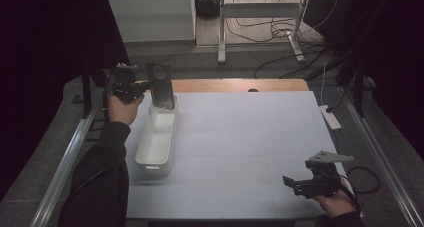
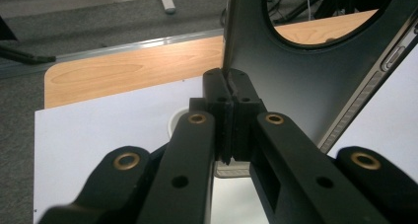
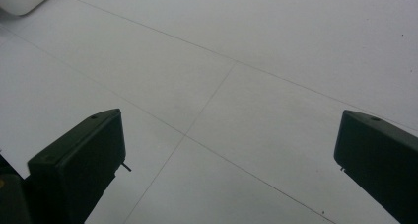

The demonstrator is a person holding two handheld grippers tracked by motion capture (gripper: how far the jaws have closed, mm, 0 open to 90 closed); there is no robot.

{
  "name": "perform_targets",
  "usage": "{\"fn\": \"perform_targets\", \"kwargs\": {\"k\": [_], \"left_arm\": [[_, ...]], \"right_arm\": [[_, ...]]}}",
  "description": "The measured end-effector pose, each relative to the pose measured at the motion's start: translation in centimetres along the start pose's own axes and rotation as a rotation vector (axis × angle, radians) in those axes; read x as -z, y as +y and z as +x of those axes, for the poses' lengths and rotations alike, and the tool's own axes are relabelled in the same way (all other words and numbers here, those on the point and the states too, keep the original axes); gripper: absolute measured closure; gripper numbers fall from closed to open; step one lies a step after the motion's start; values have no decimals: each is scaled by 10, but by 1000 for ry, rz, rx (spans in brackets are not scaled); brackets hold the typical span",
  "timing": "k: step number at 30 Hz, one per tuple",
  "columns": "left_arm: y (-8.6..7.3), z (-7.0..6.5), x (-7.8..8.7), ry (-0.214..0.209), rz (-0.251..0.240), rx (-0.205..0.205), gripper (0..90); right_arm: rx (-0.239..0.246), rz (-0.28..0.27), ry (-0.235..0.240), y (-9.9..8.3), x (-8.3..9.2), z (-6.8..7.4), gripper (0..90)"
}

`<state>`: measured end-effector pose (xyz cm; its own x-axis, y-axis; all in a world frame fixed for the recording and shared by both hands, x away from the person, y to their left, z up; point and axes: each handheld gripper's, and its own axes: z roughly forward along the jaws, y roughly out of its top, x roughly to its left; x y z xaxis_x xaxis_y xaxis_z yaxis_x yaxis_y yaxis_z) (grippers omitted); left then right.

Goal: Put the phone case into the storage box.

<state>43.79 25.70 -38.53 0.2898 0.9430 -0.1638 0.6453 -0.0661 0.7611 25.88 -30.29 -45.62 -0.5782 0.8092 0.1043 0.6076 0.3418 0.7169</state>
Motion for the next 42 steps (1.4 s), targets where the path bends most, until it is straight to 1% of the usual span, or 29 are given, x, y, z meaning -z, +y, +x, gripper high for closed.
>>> {"fn": "perform_targets", "kwargs": {"k": [2, 4, 5, 8, 9, 15, 16, 22, 23, 28, 30, 32, 33, 35, 36, 38, 42], "left_arm": [[-1, 0, -3, 5, 2, 4, 889], [-1, 1, -4, 9, 5, -1, 889], [-1, 2, -5, 10, 1, 9, 889], [-3, 4, -8, 17, 1, 12, 888], [-3, 5, -9, 15, -1, 20, 888], [-6, 8, -17, 22, 7, 24, 888], [-7, 8, -18, 19, 6, 31, 888], [-10, 10, -24, 31, 14, 28, 889], [-11, 11, -25, 28, 15, 35, 888], [-15, 12, -28, 34, 20, 36, 888], [-17, 13, -31, 32, 23, 45, 888], [-18, 14, -32, 37, 25, 41, 888], [-20, 14, -33, 33, 26, 48, 888], [-21, 16, -34, 38, 29, 43, 888], [-22, 16, -35, 34, 31, 51, 888], [-23, 17, -37, 39, 35, 43, 888], [-27, 17, -41, 40, 46, 42, 888]], "right_arm": [[2, 1, 1, 0, 0, 0, 0], [1, 1, 1, 0, -1, 0, 0], [1, 1, 1, 0, -1, 0, 0], [2, 2, 2, 0, -1, 0, 0], [2, 3, 3, 0, -1, 0, 0], [5, 6, 3, 0, -1, 0, 0], [5, 7, 3, 0, -1, 0, 0], [3, 9, 5, 0, -1, 0, 0], [3, 10, 6, 0, -1, 0, 0], [4, 12, 7, 0, -2, 0, 0], [4, 13, 8, 0, -2, 0, 0], [5, 13, 8, 0, -2, 0, 0], [5, 13, 8, 0, -2, 0, 0], [4, 14, 8, 0, -2, 0, 0], [4, 15, 8, 0, -2, 0, 0], [4, 16, 9, 0, -2, 0, 0], [4, 18, 9, 0, -2, 0, 0]]}}
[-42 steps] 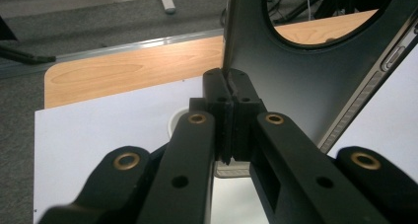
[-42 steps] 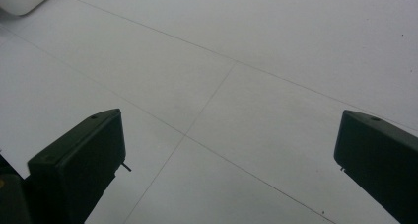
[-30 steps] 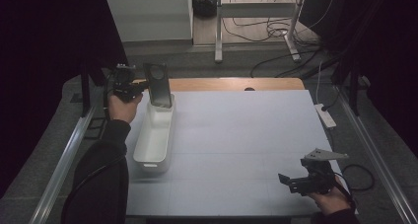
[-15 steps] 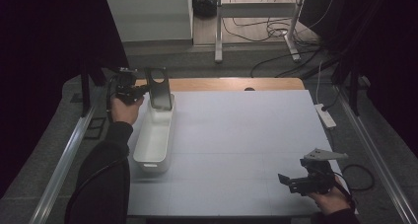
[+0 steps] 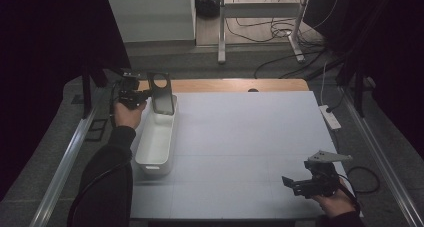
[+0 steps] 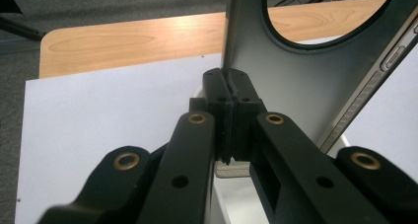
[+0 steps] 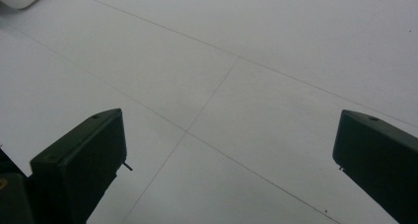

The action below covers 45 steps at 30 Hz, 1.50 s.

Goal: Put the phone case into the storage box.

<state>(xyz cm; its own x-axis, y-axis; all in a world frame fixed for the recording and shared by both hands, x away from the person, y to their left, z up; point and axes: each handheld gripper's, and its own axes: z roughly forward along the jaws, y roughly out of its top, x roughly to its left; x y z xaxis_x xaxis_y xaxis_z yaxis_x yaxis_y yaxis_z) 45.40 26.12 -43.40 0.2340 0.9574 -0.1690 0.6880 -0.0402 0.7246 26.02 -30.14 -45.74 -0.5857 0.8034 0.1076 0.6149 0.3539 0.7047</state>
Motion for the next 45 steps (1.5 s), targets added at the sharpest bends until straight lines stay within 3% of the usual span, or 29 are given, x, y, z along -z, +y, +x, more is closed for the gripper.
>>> {"fn": "perform_targets", "kwargs": {"k": [13, 21, 35, 45], "left_arm": [[-9, 3, -11, 2, 24, 18, 888], [-12, 5, -16, 2, 36, 8, 878], [-9, 6, -10, -30, 8, 1, 741], [-12, 9, -7, -52, 14, 4, 562]], "right_arm": [[0, 3, 1, 0, 0, 0, 1], [0, 4, 1, 0, 0, 0, 2], [1, 5, -1, 0, -1, 0, 2], [1, 6, -1, 0, -1, 0, 2]]}}
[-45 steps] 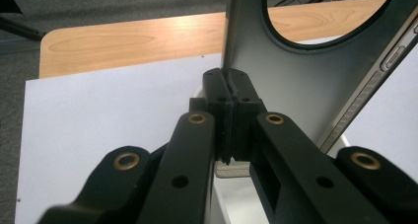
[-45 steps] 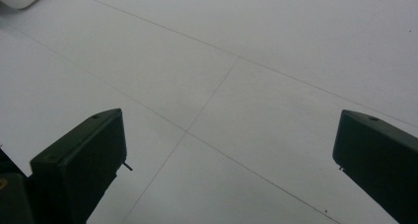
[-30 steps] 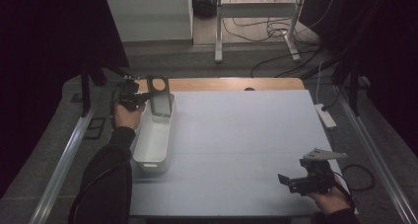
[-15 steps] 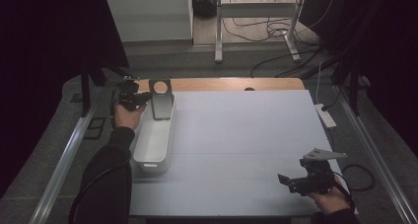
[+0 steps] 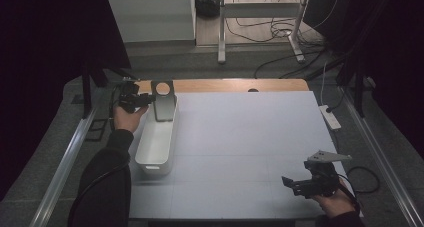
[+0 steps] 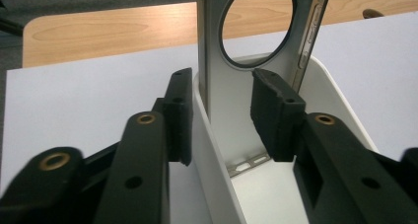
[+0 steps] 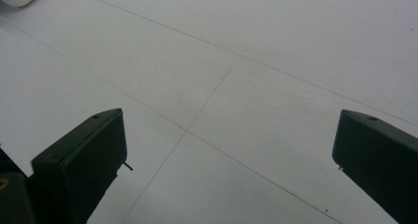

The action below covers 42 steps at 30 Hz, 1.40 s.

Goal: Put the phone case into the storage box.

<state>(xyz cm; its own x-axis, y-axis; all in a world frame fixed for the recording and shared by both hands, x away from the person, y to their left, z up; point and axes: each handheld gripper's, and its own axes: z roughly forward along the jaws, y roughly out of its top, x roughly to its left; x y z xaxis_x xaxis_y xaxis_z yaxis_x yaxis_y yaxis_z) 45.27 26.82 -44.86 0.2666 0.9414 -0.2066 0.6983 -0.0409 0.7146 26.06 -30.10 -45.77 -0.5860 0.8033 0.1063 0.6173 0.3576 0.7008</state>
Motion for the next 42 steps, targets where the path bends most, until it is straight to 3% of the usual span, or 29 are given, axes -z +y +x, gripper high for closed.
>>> {"fn": "perform_targets", "kwargs": {"k": [7, 13, 21, 29, 32, 42], "left_arm": [[-2, 0, 5, -7, -11, 1, 460], [-3, 0, 10, -37, -46, -6, 376], [-8, -2, 10, -62, -36, -26, 278], [-13, -6, 13, -92, -33, -36, 125], [-15, -11, 16, -113, -32, -62, 82], [-20, -21, 24, -140, -15, -92, 57]], "right_arm": [[1, 2, 1, 0, 0, 0, 3], [3, 4, 1, 0, 0, 0, 3], [3, 4, 1, 0, 0, 0, 2], [4, 6, 2, 0, 0, 0, 2], [4, 7, 3, 0, 0, 0, 2], [6, 9, 4, 0, -1, 0, 3]]}}
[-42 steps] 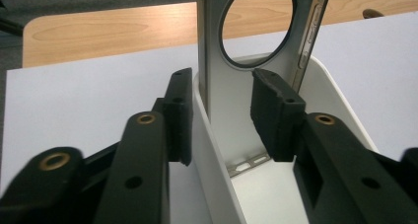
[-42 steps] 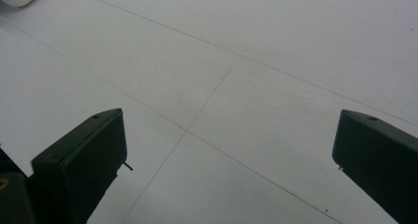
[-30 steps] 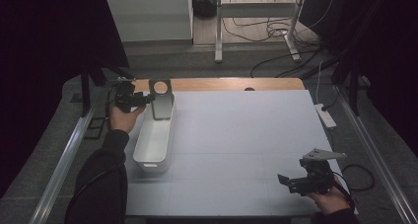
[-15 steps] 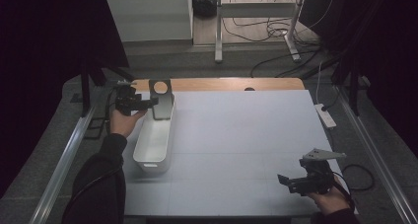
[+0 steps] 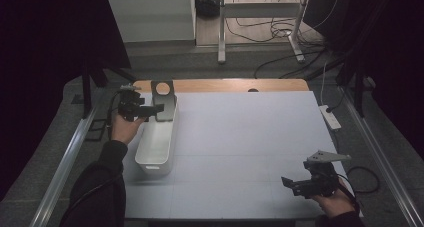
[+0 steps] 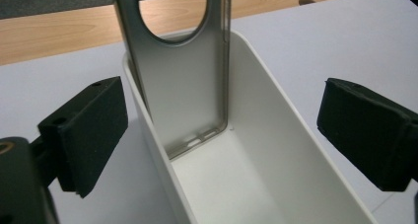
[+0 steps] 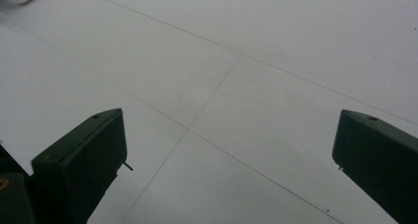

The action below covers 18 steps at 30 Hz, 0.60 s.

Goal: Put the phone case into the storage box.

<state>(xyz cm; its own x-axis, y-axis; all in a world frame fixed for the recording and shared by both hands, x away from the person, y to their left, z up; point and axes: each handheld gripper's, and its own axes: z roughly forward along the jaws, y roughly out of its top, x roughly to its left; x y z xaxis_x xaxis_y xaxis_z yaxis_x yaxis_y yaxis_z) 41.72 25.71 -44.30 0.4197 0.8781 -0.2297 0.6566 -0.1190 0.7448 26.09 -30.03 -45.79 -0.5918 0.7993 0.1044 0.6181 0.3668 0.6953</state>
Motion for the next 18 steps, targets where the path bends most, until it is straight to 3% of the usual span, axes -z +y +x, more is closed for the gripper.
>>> {"fn": "perform_targets", "kwargs": {"k": [18], "left_arm": [[-16, -20, 11, -9, 21, -74, 7]], "right_arm": [[4, 2, -1, 0, 0, 1, 2]]}}
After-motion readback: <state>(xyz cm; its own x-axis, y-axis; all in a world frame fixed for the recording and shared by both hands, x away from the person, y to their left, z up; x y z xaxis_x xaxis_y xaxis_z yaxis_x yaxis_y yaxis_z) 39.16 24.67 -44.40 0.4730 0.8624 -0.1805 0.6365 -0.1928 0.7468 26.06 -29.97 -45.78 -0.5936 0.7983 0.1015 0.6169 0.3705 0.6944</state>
